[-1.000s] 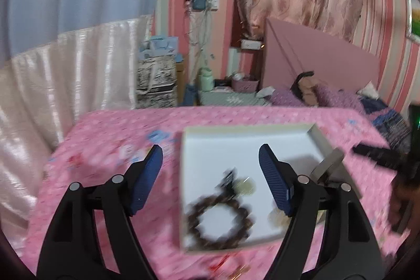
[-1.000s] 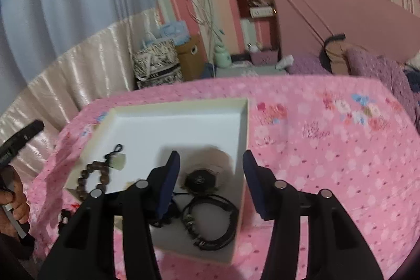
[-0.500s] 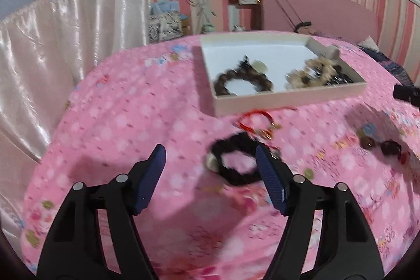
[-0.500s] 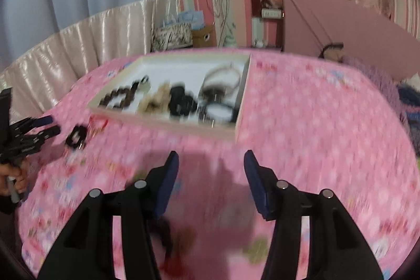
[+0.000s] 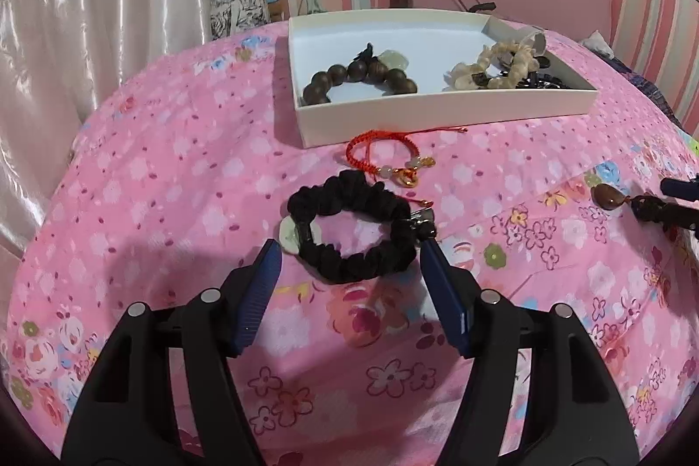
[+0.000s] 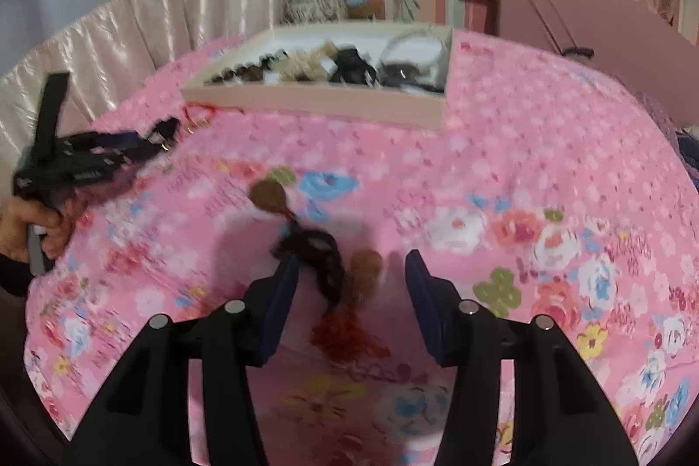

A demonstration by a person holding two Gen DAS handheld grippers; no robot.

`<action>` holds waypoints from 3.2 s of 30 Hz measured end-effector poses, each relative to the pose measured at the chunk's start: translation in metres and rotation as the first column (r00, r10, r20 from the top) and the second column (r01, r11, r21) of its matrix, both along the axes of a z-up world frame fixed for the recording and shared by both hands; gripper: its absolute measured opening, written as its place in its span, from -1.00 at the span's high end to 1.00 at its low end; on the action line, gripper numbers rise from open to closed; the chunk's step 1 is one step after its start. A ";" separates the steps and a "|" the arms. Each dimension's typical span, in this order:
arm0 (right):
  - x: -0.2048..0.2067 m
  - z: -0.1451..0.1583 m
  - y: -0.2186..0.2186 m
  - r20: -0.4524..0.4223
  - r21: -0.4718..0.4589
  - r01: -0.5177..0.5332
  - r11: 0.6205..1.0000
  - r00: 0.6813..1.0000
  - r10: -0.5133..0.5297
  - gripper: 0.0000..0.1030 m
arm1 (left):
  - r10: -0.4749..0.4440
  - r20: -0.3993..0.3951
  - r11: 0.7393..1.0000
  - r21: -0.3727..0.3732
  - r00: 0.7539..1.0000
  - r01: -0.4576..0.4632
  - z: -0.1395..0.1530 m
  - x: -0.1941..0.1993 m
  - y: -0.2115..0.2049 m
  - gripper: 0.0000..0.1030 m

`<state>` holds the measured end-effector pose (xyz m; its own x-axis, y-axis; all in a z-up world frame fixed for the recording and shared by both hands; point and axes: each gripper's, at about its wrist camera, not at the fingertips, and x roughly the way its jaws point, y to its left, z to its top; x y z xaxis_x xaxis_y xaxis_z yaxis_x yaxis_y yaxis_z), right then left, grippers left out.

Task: Organize jewelry
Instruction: 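Grasp the black beaded scrunchie with the left tool while the right grasps the black hair tie, then carry the scrunchie and hair tie over the white tray with both tools, then open both tools to drop the items into the tray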

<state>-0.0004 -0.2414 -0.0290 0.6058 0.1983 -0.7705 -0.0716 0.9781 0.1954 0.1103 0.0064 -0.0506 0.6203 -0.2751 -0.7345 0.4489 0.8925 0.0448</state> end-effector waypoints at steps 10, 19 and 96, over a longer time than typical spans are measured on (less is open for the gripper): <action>0.047 -0.012 0.017 -0.055 -0.169 -0.057 0.984 0.997 0.049 0.49 | 0.003 -0.056 1.000 -0.022 0.998 -0.004 -0.006 0.009 0.001 -0.19; 0.086 -0.016 -0.016 -0.072 -0.041 -0.016 0.999 0.997 0.013 0.56 | 0.007 -0.062 0.999 -0.043 0.998 -0.010 -0.005 0.009 0.005 0.27; 0.189 0.006 -0.014 0.125 0.085 0.136 0.987 0.981 -0.146 0.74 | -0.001 -0.035 0.993 -0.120 0.999 -0.004 0.007 0.134 -0.065 0.39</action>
<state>0.1888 -0.2554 -0.0227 0.7257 0.1586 -0.6694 0.0360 0.9630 0.2671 0.2448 -0.0590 -0.0435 0.5950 -0.3614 -0.7179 0.4469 0.8912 -0.0782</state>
